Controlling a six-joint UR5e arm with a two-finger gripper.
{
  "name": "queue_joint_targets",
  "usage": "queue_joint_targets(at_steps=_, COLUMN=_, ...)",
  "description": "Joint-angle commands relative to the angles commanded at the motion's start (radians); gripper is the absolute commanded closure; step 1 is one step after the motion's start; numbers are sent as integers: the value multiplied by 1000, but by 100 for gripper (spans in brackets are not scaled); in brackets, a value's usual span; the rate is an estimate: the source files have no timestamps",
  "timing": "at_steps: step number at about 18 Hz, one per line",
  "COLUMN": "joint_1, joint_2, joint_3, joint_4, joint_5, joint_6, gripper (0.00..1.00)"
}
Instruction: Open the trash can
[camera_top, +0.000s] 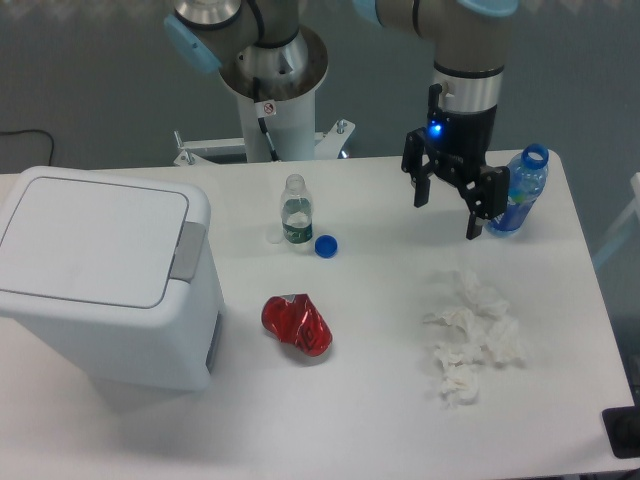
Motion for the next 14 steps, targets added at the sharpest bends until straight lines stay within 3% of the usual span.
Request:
queue_joint_targets(at_steps=8, joint_1=-5, joint_2=-2, joint_3=11, joint_4=2, joint_5=14, joint_6=-106, gripper=0)
queue_joint_targets(at_steps=14, joint_1=-15, joint_2=-2, joint_3=64, joint_4=-8, joint_5=22, joint_6=-137, gripper=0)
